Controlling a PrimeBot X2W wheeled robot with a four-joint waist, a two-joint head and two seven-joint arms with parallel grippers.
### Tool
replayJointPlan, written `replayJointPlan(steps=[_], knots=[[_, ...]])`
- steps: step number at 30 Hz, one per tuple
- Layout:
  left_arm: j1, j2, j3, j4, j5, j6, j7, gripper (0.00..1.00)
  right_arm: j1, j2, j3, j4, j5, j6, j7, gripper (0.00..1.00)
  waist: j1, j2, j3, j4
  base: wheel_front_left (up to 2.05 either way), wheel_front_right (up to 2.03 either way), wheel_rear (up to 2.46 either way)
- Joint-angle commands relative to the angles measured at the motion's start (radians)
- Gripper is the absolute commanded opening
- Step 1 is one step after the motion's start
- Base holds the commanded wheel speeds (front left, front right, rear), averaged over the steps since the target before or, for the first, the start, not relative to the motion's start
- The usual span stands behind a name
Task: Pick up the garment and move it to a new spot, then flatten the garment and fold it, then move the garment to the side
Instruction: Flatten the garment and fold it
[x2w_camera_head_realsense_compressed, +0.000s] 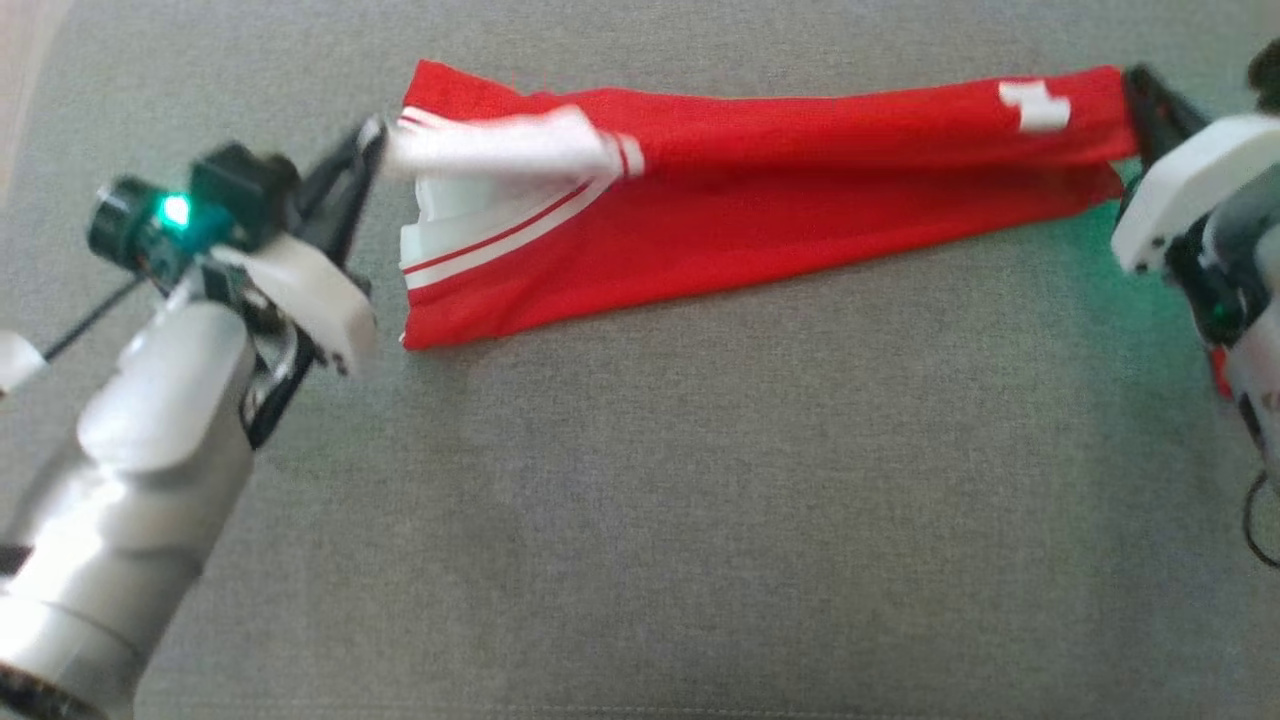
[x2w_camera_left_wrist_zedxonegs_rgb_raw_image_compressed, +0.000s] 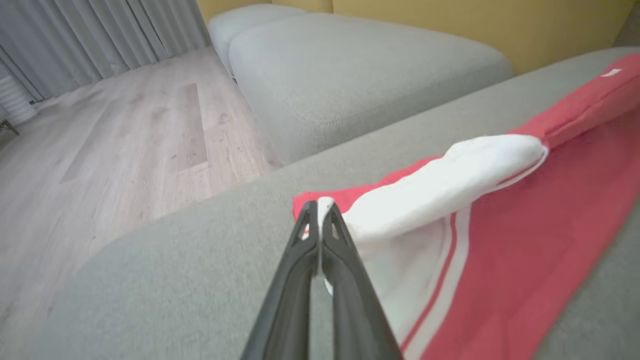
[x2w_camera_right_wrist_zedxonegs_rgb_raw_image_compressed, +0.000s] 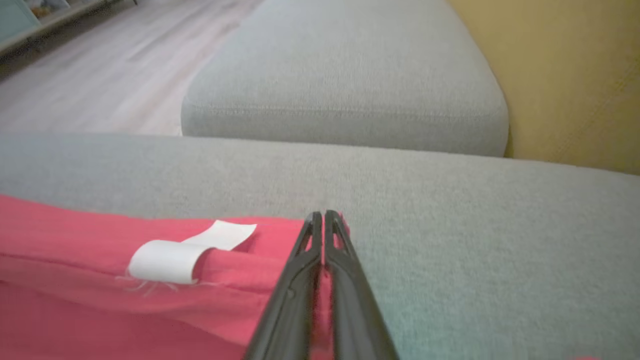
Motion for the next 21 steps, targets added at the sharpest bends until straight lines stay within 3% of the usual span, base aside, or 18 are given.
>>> replayJointPlan(steps=[1, 8, 16, 17, 18, 19, 20, 21], knots=[[-0.016, 0.051, 0.022, -0.031, -0.008, 0.002, 0.013, 0.00, 0.010, -0.023, 0.026, -0.031, 0.007, -0.001, 0.007, 0.00, 0.0001, -0.0001, -0.001, 0.002, 0.00, 0.00, 0.00], [0.040, 0.079, -0.055, -0.095, -0.009, 0.002, 0.079, 0.00, -0.001, -0.116, 0.232, -0.057, -0.084, -0.001, 0.015, 0.00, 0.0001, -0.0001, 0.012, 0.002, 0.00, 0.00, 0.00], [0.052, 0.096, -0.129, -0.138, -0.044, 0.002, 0.157, 0.00, -0.039, -0.132, 0.346, -0.010, -0.090, -0.001, 0.005, 0.00, 0.0001, -0.0001, 0.026, -0.002, 0.00, 0.00, 0.00], [0.052, 0.099, -0.135, -0.142, -0.053, 0.002, 0.167, 0.00, -0.044, -0.129, 0.348, -0.004, -0.085, -0.001, -0.004, 0.64, 0.0001, -0.0001, 0.026, -0.003, 0.00, 0.00, 0.00], [0.054, 0.103, -0.142, -0.146, -0.065, 0.002, 0.179, 0.00, -0.046, -0.123, 0.349, 0.004, -0.073, -0.001, -0.007, 1.00, 0.0001, -0.0001, 0.026, -0.005, 0.00, 0.00, 0.00], [0.054, 0.106, -0.146, -0.149, -0.075, 0.002, 0.188, 0.00, -0.049, -0.118, 0.351, 0.009, -0.064, -0.001, -0.012, 1.00, 0.0001, -0.0001, 0.024, -0.006, 0.00, 0.00, 0.00], [0.052, 0.110, -0.142, -0.152, -0.080, 0.002, 0.184, 0.10, -0.051, -0.114, 0.354, 0.012, -0.054, -0.001, -0.018, 1.00, 0.0001, -0.0001, 0.023, -0.008, 0.00, 0.00, 0.00], [0.049, 0.112, -0.135, -0.155, -0.083, 0.006, 0.174, 0.54, -0.055, -0.109, 0.352, 0.015, -0.041, -0.001, -0.028, 1.00, 0.0001, -0.0001, 0.019, -0.010, 0.00, 0.00, 0.00]])
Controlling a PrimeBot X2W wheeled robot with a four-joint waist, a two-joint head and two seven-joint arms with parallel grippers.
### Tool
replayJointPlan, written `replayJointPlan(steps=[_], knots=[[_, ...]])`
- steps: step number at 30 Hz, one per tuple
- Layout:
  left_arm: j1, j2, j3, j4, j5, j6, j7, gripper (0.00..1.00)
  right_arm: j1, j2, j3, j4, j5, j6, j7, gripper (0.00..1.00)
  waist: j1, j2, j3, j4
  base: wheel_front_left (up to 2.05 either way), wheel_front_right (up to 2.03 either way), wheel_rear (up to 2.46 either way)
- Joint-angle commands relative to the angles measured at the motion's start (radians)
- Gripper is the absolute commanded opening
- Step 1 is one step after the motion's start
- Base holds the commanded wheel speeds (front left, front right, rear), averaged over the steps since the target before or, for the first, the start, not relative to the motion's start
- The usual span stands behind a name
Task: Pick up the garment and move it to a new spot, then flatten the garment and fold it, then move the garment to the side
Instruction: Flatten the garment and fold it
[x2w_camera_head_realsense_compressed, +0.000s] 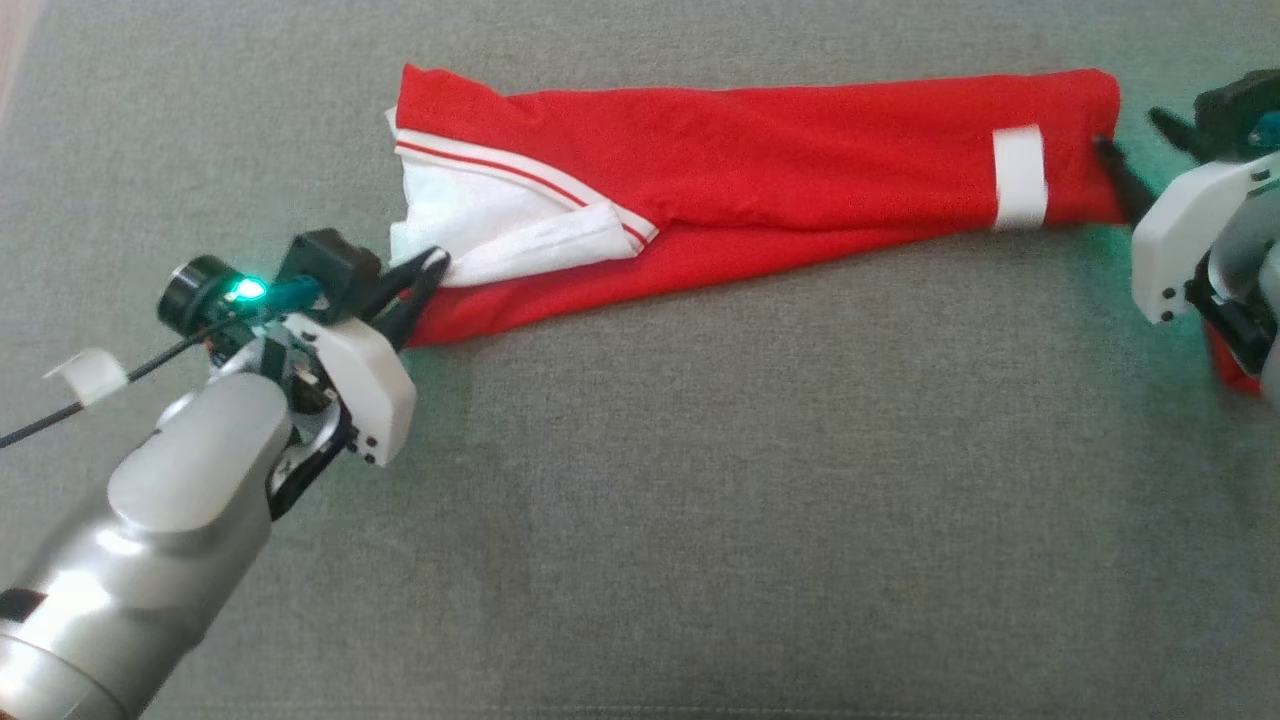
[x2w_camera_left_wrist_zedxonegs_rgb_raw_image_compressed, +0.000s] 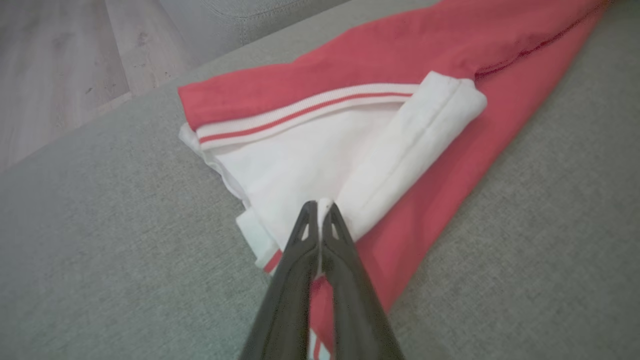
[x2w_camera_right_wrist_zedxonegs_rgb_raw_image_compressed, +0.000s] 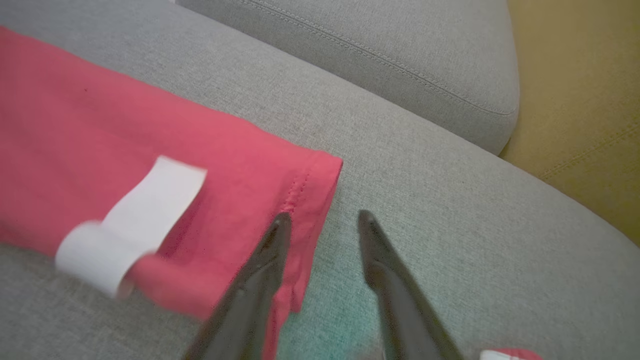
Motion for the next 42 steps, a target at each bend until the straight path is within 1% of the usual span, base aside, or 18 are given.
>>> replayJointPlan(steps=[1, 5, 9, 11, 12, 15, 18, 20, 21, 23, 25, 28, 30, 32, 34, 37, 42], knots=[[-0.028, 0.047, 0.048, -0.021, -0.005, 0.012, -0.020, 1.00, -0.012, -0.007, 0.001, -0.006, 0.019, -0.001, -0.023, 1.00, 0.0000, -0.0001, -0.008, -0.005, 0.00, 0.00, 0.00], [-0.031, 0.046, 0.096, -0.032, -0.021, 0.059, -0.091, 1.00, -0.022, 0.008, -0.019, 0.002, 0.073, -0.001, -0.069, 1.00, 0.0000, -0.0001, -0.039, -0.019, 0.00, 0.00, 0.00], [-0.027, 0.032, 0.181, -0.055, -0.057, 0.132, -0.217, 1.00, -0.025, 0.036, -0.083, -0.007, 0.158, -0.001, -0.147, 1.00, 0.0000, -0.0001, -0.082, -0.035, 0.00, 0.00, 0.00], [-0.018, 0.022, 0.228, -0.072, -0.079, 0.165, -0.268, 1.00, -0.022, 0.051, -0.104, -0.025, 0.181, -0.001, -0.182, 1.00, 0.0000, -0.0001, -0.102, -0.043, 0.00, 0.00, 0.00], [-0.018, 0.022, 0.228, -0.072, -0.079, 0.165, -0.268, 1.00, -0.022, 0.051, -0.104, -0.025, 0.181, -0.001, -0.182, 1.00, 0.0000, -0.0001, -0.102, -0.043, 0.00, 0.00, 0.00], [0.015, 0.003, 0.303, -0.121, -0.104, 0.208, -0.303, 1.00, -0.013, 0.083, -0.161, -0.056, 0.214, -0.001, -0.215, 1.00, 0.0000, -0.0001, -0.132, -0.053, 0.00, 0.00, 0.00], [0.072, -0.015, 0.396, -0.199, -0.099, 0.250, -0.310, 1.00, 0.005, 0.120, -0.262, -0.121, 0.220, -0.001, -0.222, 1.00, 0.0000, -0.0001, -0.156, -0.064, 0.00, 0.00, 0.00], [0.134, -0.036, 0.479, -0.272, -0.074, 0.283, -0.310, 1.00, 0.038, 0.139, -0.354, -0.200, 0.165, -0.001, -0.223, 1.00, 0.0000, -0.0001, -0.168, -0.070, 0.00, 0.00, 0.00], [0.172, -0.050, 0.521, -0.307, -0.059, 0.298, -0.310, 1.00, 0.069, 0.159, -0.414, -0.240, 0.141, -0.001, -0.223, 1.00, 0.0000, -0.0001, -0.174, -0.074, 0.00, 0.00, 0.00], [0.251, -0.078, 0.586, -0.365, -0.023, 0.310, -0.311, 1.00, 0.148, 0.206, -0.507, -0.324, 0.065, -0.001, -0.223, 1.00, 0.0000, -0.0001, -0.184, -0.078, 0.00, 0.00, 0.00], [0.327, -0.107, 0.630, -0.410, 0.019, 0.309, -0.311, 1.00, 0.239, 0.266, -0.593, -0.404, -0.008, -0.001, -0.223, 1.00, 0.0000, -0.0001, -0.191, -0.081, 0.00, 0.00, 0.00], [0.429, -0.155, 0.677, -0.446, 0.066, 0.288, -0.311, 1.00, 0.377, 0.355, -0.692, -0.496, -0.118, -0.001, -0.223, 1.00, 0.0000, -0.0001, -0.202, -0.080, 0.00, 0.00, 0.00], [0.485, -0.184, 0.704, -0.457, 0.103, 0.277, -0.311, 1.00, 0.463, 0.409, -0.741, -0.546, -0.171, -0.001, -0.223, 1.00, 0.0000, -0.0001, -0.208, -0.078, 0.00, 0.00, 0.00], [0.534, -0.212, 0.727, -0.463, 0.143, 0.270, -0.311, 1.00, 0.540, 0.442, -0.773, -0.583, -0.204, -0.001, -0.223, 1.00, 0.0000, -0.0001, -0.211, -0.078, 0.00, 0.00, 0.00], [0.575, -0.238, 0.751, -0.463, 0.176, 0.262, -0.311, 1.00, 0.601, 0.459, -0.781, -0.611, -0.230, -0.001, -0.223, 1.00, 0.0000, -0.0001, -0.209, -0.080, 0.00, 0.00, 0.00], [0.610, -0.268, 0.767, -0.454, 0.230, 0.237, -0.311, 1.00, 0.659, 0.470, -0.786, -0.635, -0.246, -0.001, -0.223, 1.00, 0.0000, -0.0001, -0.197, -0.079, 0.00, 0.00, 0.00], [0.604, -0.308, 0.790, -0.446, 0.292, 0.199, -0.311, 1.00, 0.664, 0.472, -0.779, -0.651, -0.240, -0.001, -0.223, 1.00, 0.0000, -0.0001, -0.156, -0.068, 0.00, 0.00, 0.00]])
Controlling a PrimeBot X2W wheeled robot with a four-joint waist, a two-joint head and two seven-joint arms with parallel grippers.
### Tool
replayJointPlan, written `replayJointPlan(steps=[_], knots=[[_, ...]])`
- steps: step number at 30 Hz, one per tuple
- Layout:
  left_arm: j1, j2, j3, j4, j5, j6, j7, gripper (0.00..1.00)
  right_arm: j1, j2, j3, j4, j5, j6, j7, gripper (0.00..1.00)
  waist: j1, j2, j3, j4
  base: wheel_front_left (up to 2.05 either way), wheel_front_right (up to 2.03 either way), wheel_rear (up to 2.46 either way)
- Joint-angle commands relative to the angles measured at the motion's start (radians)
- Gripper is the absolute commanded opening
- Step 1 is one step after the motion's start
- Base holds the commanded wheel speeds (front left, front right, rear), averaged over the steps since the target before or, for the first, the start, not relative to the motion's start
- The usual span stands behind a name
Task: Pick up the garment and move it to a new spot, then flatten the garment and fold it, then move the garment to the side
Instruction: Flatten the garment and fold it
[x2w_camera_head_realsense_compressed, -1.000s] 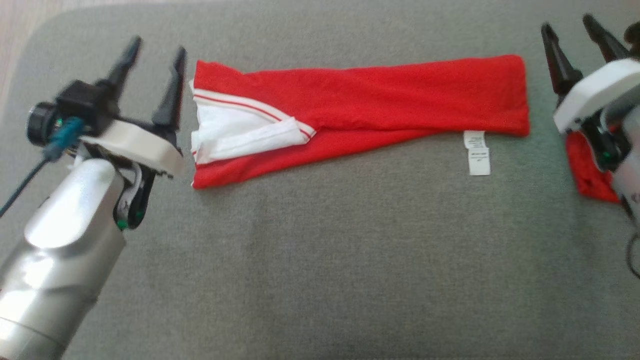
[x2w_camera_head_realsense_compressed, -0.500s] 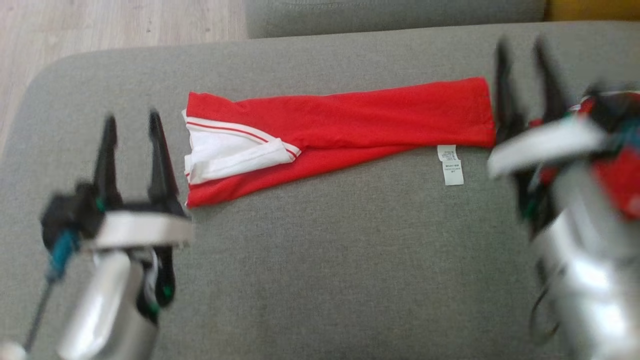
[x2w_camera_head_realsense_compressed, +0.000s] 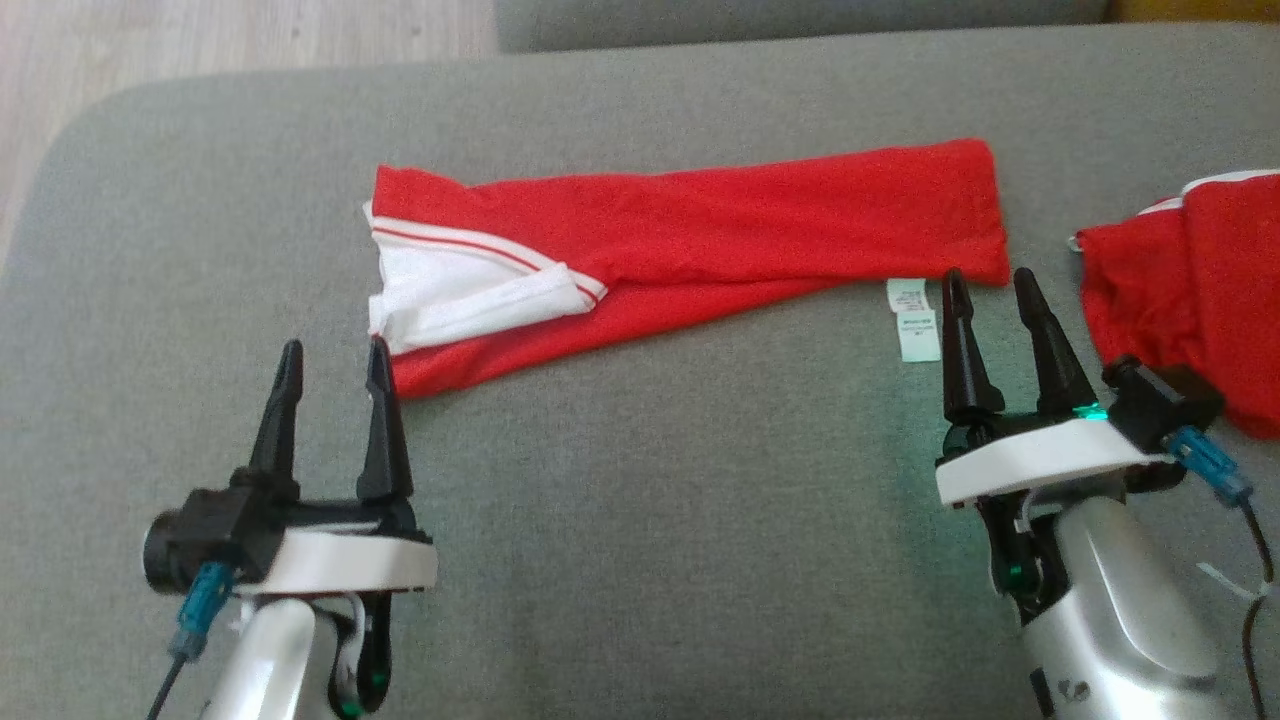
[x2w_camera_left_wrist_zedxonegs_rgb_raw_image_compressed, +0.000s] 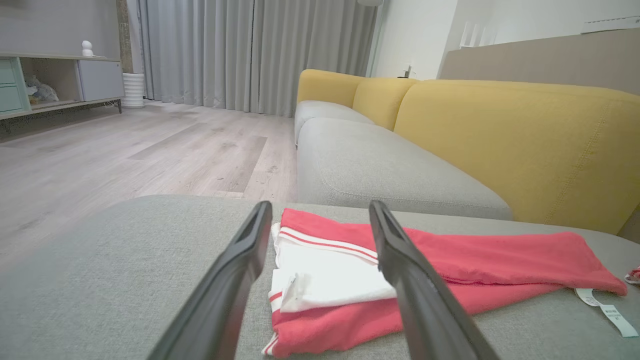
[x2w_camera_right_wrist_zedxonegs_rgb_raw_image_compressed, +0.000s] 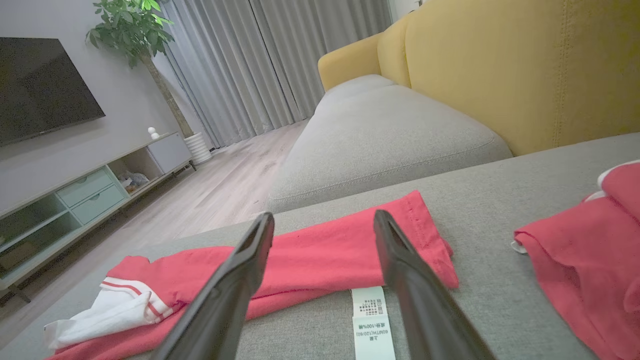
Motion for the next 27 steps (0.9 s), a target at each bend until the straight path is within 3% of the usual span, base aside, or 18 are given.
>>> replayJointPlan(steps=[1, 11, 12, 21, 22, 23, 27], knots=[[-0.098, -0.017, 0.058, -0.031, 0.049, -0.049, -0.004, 1.00, -0.116, 0.014, -0.037, 0.029, -0.055, -0.001, 0.022, 1.00, 0.0000, -0.0001, 0.091, 0.029, 0.00, 0.00, 0.00], [-0.168, -0.062, 0.068, -0.002, 0.083, -0.102, -0.004, 1.00, -0.356, 0.014, -0.302, 0.255, -0.263, -0.001, 0.102, 1.00, 0.0000, -0.0001, 0.191, 0.087, 0.00, 0.00, 0.00], [-0.176, -0.069, 0.066, 0.002, 0.088, -0.110, -0.004, 1.00, -0.397, 0.014, -0.371, 0.311, -0.320, -0.001, 0.117, 1.00, 0.0000, -0.0001, 0.200, 0.100, 0.00, 0.00, 0.00], [-0.200, -0.081, 0.073, 0.021, 0.093, -0.130, -0.004, 1.00, -0.481, 0.014, -0.568, 0.503, -0.532, -0.001, 0.182, 1.00, 0.0000, -0.0001, 0.219, 0.127, 0.00, 0.00, 0.00], [-0.203, -0.082, 0.075, 0.023, 0.093, -0.131, -0.004, 1.00, -0.490, 0.014, -0.569, 0.525, -0.542, -0.001, 0.182, 0.66, 0.0000, -0.0001, 0.220, 0.127, 0.00, 0.00, 0.00], [-0.204, -0.083, 0.077, 0.025, 0.094, -0.133, -0.004, 1.00, -0.497, 0.014, -0.571, 0.543, -0.552, -0.001, 0.179, 0.00, 0.0000, -0.0001, 0.220, 0.126, 0.00, 0.00, 0.00], [-0.209, -0.084, 0.087, 0.034, 0.097, -0.135, -0.004, 1.00, -0.521, 0.014, -0.586, 0.582, -0.570, -0.001, 0.133, 0.00, 0.0000, -0.0001, 0.210, 0.114, 0.00, 0.00, 0.00]])
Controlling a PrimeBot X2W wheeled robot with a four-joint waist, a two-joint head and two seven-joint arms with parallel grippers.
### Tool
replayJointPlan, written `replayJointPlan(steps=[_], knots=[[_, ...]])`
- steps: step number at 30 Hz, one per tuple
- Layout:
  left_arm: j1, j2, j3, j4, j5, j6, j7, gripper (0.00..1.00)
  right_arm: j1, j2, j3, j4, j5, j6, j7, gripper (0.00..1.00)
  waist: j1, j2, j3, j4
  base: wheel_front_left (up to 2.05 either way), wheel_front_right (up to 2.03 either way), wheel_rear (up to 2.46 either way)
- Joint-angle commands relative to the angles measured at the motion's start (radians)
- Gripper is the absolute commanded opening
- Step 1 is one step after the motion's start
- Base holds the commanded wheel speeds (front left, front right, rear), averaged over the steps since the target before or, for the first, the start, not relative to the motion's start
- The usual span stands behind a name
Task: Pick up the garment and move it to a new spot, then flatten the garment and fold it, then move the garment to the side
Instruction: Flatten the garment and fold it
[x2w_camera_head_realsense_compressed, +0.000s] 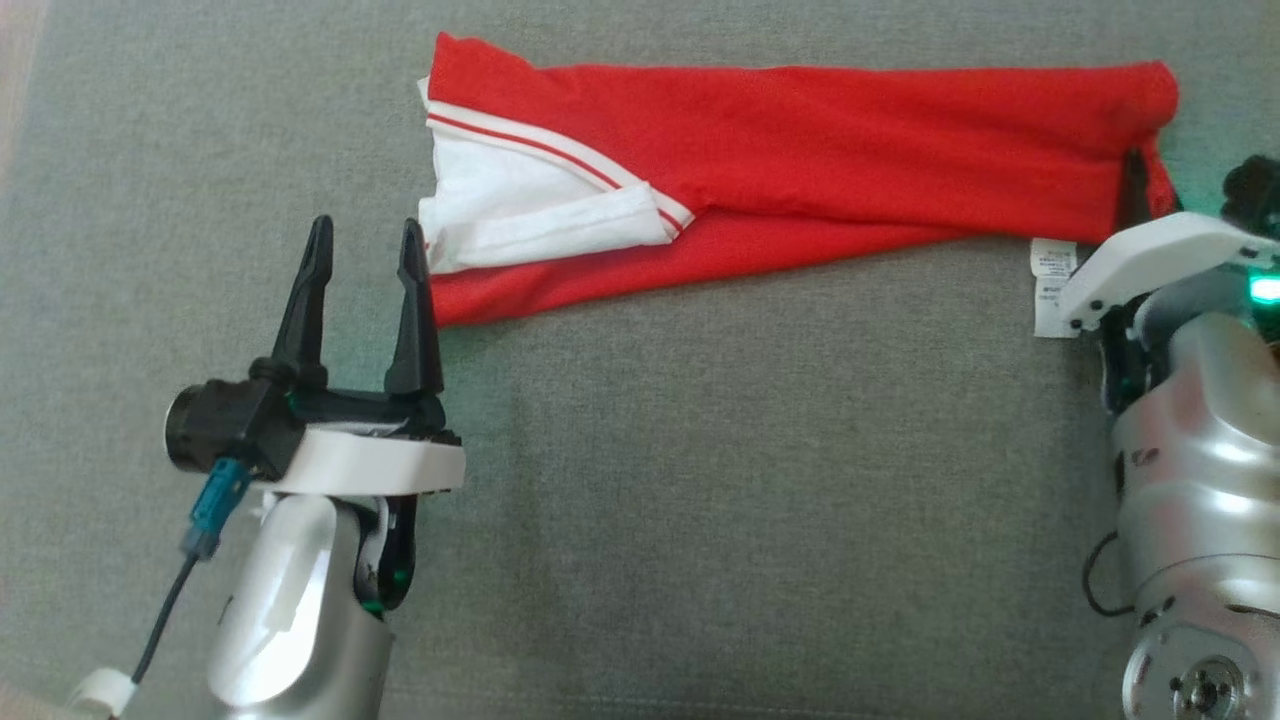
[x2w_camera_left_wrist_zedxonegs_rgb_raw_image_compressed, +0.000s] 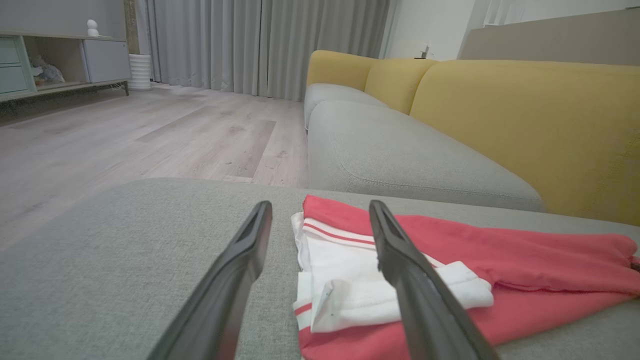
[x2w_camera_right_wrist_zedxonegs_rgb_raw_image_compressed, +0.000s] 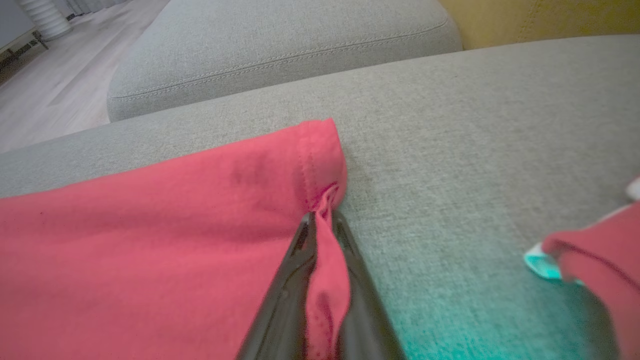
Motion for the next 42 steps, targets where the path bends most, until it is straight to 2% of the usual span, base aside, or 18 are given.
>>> replayJointPlan(steps=[1, 6, 14, 19, 23, 28, 29, 32, 36, 42], knots=[[-0.026, 0.006, 0.035, -0.027, 0.010, -0.005, -0.004, 1.00, -0.004, 0.015, 0.006, -0.006, -0.018, -0.001, -0.021, 0.00, 0.0000, 0.0000, -0.012, -0.010, 0.00, 0.00, 0.00], [-0.016, 0.005, 0.053, -0.029, 0.016, -0.008, -0.004, 1.00, 0.000, -0.006, -0.034, -0.047, -0.047, -0.001, -0.074, 0.00, 0.0000, 0.0000, -0.044, -0.040, 0.00, 0.00, 0.00], [0.008, 0.005, 0.077, -0.040, 0.024, -0.013, -0.004, 1.00, 0.016, -0.110, -0.085, -0.131, -0.054, -0.001, -0.062, 0.00, 0.0000, 0.0000, -0.095, -0.078, 0.00, 0.00, 0.00], [0.025, 0.005, 0.076, -0.039, 0.018, -0.011, -0.004, 1.00, 0.010, -0.080, -0.031, -0.154, -0.009, -0.001, -0.057, 0.00, 0.0000, 0.0000, -0.136, -0.080, 0.00, 0.00, 0.00], [0.043, 0.005, 0.074, -0.039, 0.011, -0.010, -0.004, 1.00, 0.006, -0.031, 0.065, -0.175, 0.045, -0.001, -0.053, 0.00, 0.0000, 0.0000, -0.169, -0.070, 0.00, 0.00, 0.00], [0.053, 0.005, 0.065, -0.046, 0.000, -0.006, -0.004, 1.00, 0.013, 0.007, 0.243, -0.216, 0.128, -0.001, -0.033, 0.00, 0.0000, 0.0000, -0.196, -0.040, 0.00, 0.00, 0.00], [0.053, 0.005, 0.065, -0.046, 0.000, -0.006, -0.004, 1.00, 0.013, 0.007, 0.243, -0.216, 0.128, -0.001, -0.033, 0.00, 0.0000, 0.0000, -0.196, -0.040, 0.00, 0.00, 0.00], [0.054, 0.005, 0.058, -0.051, -0.003, -0.002, -0.004, 1.00, 0.022, 0.014, 0.358, -0.245, 0.200, -0.001, -0.016, 0.00, 0.0000, 0.0000, -0.202, -0.021, 0.00, 0.00, 0.00], [0.050, 0.005, 0.041, -0.054, -0.011, 0.003, -0.004, 1.00, 0.039, 0.015, 0.548, -0.283, 0.351, -0.001, 0.004, 0.00, 0.0000, 0.0000, -0.199, 0.014, 0.00, 0.00, 0.00], [0.046, 0.005, 0.013, -0.066, -0.022, 0.009, -0.004, 1.00, 0.066, 0.015, 0.748, -0.301, 0.477, -0.001, 0.021, 0.00, 0.0000, 0.0000, -0.179, 0.065, 0.00, 0.00, 0.00]])
